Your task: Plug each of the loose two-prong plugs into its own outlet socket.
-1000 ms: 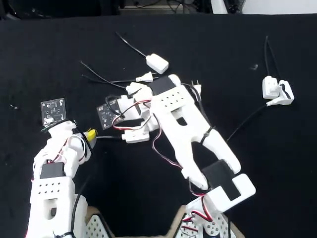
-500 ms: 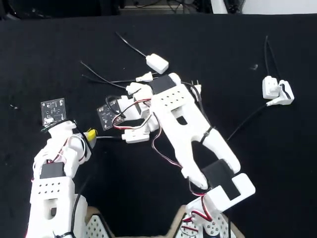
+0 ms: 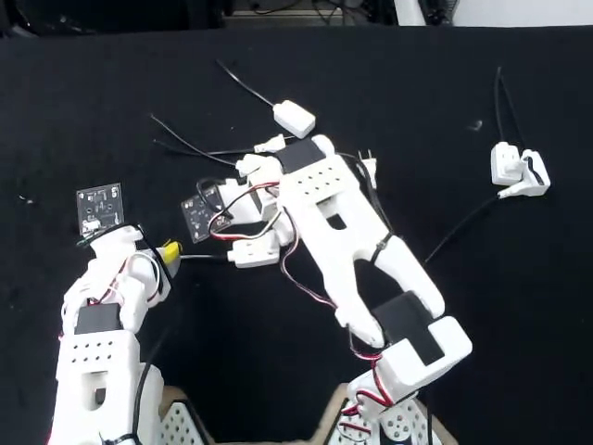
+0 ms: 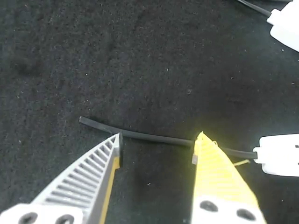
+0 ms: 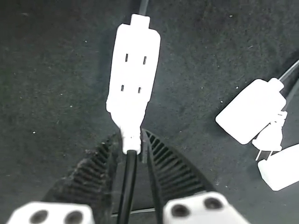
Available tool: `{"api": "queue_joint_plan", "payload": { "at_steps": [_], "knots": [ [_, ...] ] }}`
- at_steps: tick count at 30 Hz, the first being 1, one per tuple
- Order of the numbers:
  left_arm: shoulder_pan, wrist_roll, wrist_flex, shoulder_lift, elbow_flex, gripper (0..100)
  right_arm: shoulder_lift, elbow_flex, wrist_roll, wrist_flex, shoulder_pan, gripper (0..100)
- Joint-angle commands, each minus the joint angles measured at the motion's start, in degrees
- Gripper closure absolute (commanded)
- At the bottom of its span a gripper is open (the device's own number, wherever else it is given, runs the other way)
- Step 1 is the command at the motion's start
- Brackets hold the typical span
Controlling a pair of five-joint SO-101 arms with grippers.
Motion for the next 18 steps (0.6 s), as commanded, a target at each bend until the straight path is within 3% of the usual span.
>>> {"api": "queue_joint_plan", "payload": {
  "at_steps": [1,18],
  "knots": [
    [-0.31,0.26,0.0,0.0,-0.48,74,0.04,-3.56,0.62,0.62,-0.53,98.8],
    [-0.31,0.26,0.0,0.0,-0.48,74,0.22,-3.3,2.64,0.62,-0.53,98.8]
  ]
}}
